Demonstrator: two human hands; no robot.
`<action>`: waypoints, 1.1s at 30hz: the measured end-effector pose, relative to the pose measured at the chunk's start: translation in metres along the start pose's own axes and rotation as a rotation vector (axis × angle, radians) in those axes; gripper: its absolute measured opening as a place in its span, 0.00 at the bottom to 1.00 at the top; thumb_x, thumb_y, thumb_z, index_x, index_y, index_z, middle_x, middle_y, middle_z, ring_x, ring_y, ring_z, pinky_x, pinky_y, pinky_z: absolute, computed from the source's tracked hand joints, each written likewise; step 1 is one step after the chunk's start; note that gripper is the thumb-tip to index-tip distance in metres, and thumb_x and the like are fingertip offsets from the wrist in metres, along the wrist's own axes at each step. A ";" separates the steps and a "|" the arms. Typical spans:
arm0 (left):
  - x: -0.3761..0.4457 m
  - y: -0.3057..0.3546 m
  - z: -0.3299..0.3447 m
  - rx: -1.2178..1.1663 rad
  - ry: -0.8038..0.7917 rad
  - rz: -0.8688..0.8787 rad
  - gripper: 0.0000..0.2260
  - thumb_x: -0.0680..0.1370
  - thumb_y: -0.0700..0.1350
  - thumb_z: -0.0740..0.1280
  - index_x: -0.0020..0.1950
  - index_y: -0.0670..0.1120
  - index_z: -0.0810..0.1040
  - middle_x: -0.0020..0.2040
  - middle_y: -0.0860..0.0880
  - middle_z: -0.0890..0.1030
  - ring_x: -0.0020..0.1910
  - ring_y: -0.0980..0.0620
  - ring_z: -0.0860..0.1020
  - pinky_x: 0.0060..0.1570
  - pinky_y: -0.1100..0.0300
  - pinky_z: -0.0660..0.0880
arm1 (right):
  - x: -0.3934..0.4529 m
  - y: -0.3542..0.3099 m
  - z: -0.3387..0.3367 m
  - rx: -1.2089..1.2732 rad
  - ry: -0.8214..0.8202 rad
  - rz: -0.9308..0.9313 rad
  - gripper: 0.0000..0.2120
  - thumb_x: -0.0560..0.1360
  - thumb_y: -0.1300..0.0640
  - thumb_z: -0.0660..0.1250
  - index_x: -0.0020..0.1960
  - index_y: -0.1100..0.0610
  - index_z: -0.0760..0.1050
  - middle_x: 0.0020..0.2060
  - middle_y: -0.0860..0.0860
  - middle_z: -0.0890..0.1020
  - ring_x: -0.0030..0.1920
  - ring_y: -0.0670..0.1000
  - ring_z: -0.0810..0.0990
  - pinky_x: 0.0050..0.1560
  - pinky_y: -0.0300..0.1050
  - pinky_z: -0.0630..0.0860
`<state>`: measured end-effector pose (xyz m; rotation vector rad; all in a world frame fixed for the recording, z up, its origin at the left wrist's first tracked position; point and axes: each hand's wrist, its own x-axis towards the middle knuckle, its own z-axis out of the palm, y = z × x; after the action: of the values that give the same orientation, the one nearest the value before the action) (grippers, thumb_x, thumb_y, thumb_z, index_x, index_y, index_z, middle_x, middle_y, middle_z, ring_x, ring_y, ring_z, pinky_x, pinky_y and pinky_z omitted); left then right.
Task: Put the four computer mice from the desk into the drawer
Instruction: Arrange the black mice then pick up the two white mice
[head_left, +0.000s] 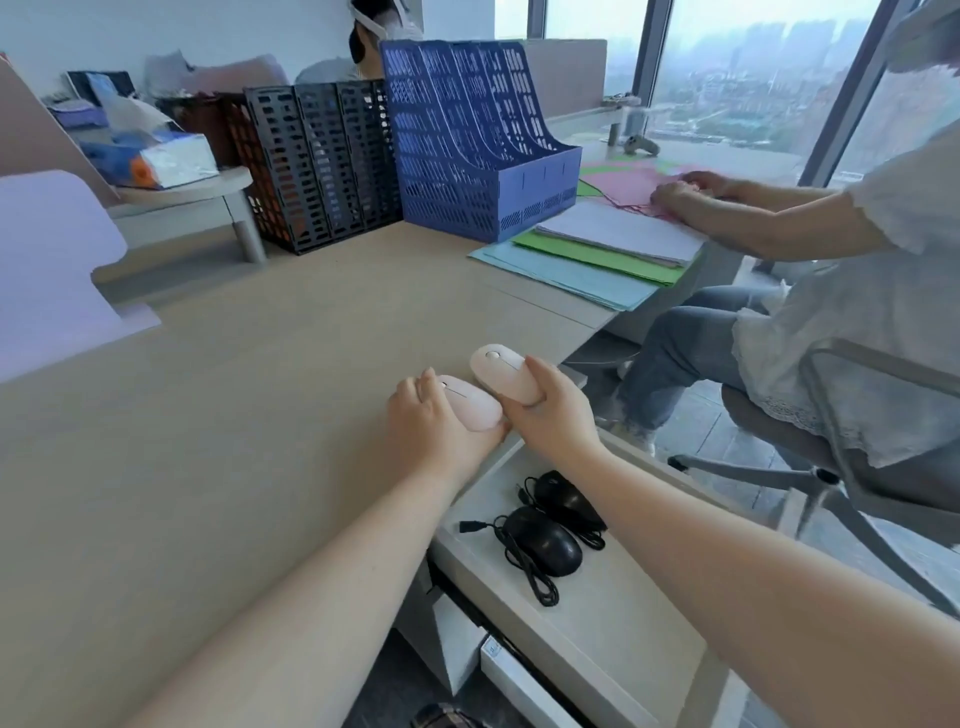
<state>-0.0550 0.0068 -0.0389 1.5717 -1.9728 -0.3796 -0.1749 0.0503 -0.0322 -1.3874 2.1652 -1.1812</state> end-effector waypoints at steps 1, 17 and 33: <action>-0.012 0.006 0.002 -0.003 0.012 0.027 0.48 0.60 0.64 0.75 0.70 0.40 0.63 0.64 0.43 0.70 0.64 0.42 0.68 0.63 0.53 0.66 | -0.009 0.009 -0.006 0.024 0.000 0.025 0.25 0.74 0.53 0.68 0.68 0.59 0.69 0.65 0.53 0.76 0.65 0.55 0.73 0.60 0.44 0.68; -0.129 0.049 0.094 0.203 -0.379 0.160 0.46 0.65 0.64 0.71 0.74 0.42 0.56 0.66 0.46 0.66 0.66 0.46 0.64 0.64 0.55 0.67 | -0.060 0.162 -0.070 -0.368 -0.525 0.295 0.39 0.73 0.48 0.68 0.77 0.51 0.51 0.74 0.57 0.63 0.73 0.58 0.65 0.71 0.51 0.65; -0.170 0.039 0.176 0.431 -0.485 0.047 0.39 0.57 0.63 0.76 0.62 0.45 0.71 0.56 0.48 0.73 0.57 0.47 0.73 0.54 0.57 0.72 | -0.052 0.195 -0.046 -0.745 -0.748 0.180 0.27 0.71 0.50 0.67 0.63 0.61 0.63 0.61 0.64 0.70 0.58 0.64 0.75 0.57 0.54 0.77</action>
<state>-0.1679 0.1562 -0.2011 1.8141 -2.5940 -0.3563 -0.2969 0.1536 -0.1640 -1.4952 2.1130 0.2685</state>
